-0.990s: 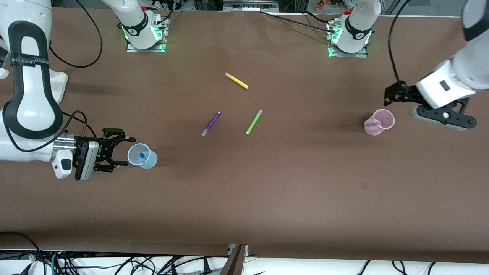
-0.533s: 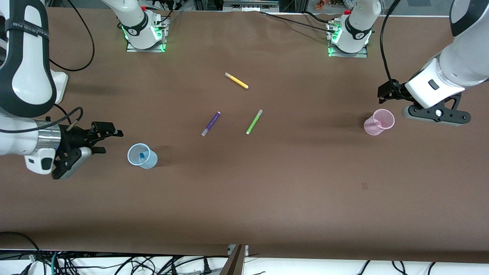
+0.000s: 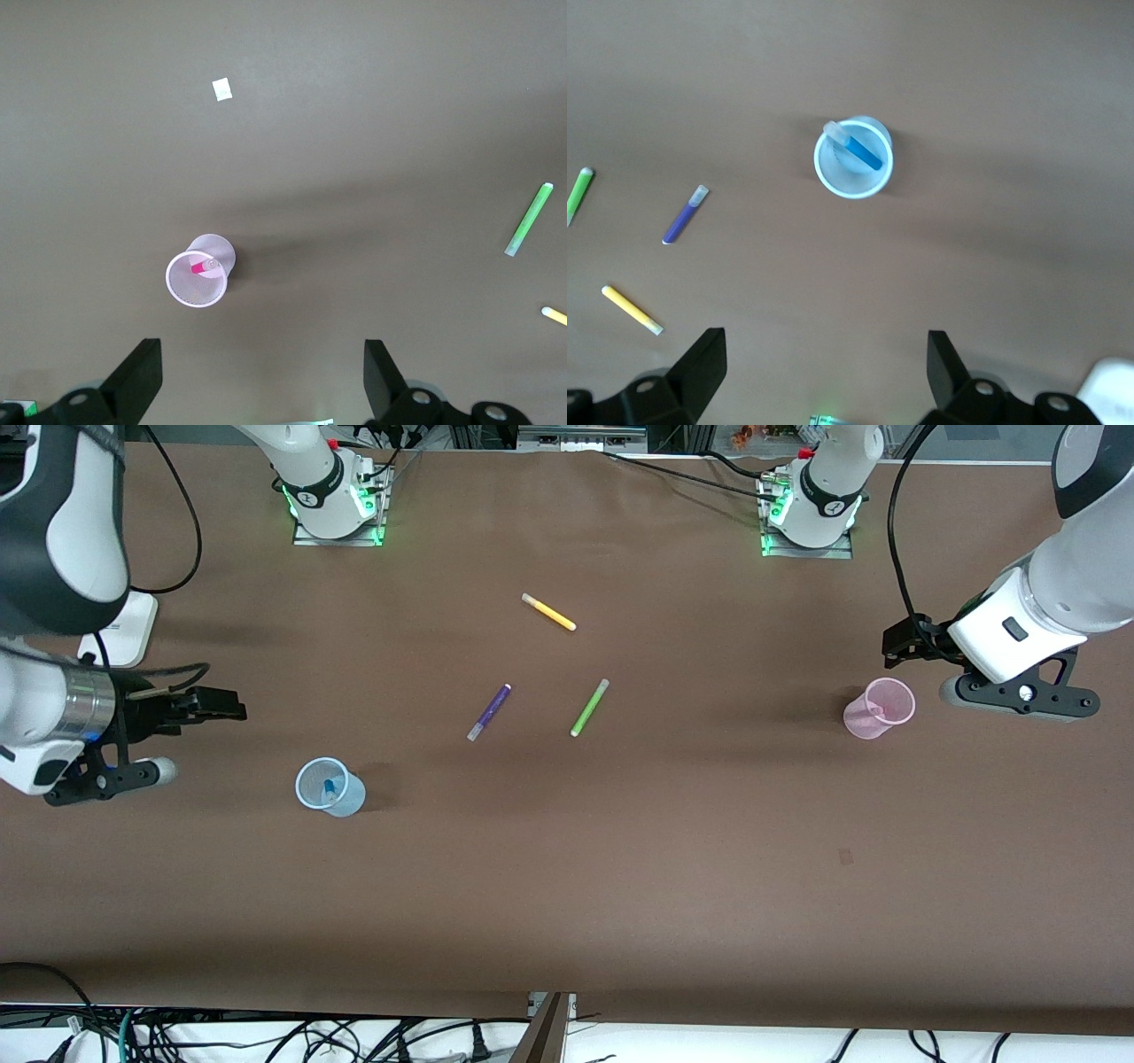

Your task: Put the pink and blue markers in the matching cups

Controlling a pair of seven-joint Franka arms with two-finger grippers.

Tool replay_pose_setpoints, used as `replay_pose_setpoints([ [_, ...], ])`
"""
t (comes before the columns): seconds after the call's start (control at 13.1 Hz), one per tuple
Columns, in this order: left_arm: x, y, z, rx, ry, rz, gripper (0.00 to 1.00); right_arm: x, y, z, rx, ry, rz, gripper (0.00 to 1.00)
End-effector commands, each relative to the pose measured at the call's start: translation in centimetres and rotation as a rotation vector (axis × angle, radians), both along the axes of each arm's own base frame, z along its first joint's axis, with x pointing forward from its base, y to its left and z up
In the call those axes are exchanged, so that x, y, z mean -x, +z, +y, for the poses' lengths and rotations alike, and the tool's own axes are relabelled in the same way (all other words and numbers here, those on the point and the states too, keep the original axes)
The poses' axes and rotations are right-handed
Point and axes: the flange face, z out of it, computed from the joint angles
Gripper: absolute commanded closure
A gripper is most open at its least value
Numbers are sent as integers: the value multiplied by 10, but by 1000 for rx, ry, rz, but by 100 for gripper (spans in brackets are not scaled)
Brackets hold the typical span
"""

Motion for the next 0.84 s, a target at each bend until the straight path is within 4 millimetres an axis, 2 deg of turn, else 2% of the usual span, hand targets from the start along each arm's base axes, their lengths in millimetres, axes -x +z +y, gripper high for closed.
replay_pose_setpoints([
  [0.0,3,9,-5,-46,-1,-9,0,16,18,3,93,-145,35,0],
  [0.08,6,11,-14,-61,-2,-11,0,22,28,7,90,-152,23,0],
  [0.15,5,10,-12,-50,14,-5,0,29,36,9,76,-141,18,0],
  [0.38,18,14,1,4,59,-5,0,53,39,-6,59,-151,-38,0],
  [0.53,39,7,1,22,66,-57,0,75,67,-26,64,-185,-88,0],
  [0.61,51,0,1,28,68,-81,0,86,74,-47,71,-214,-99,0],
  [0.76,61,-3,2,28,69,-96,0,99,87,-61,61,-236,-138,0],
])
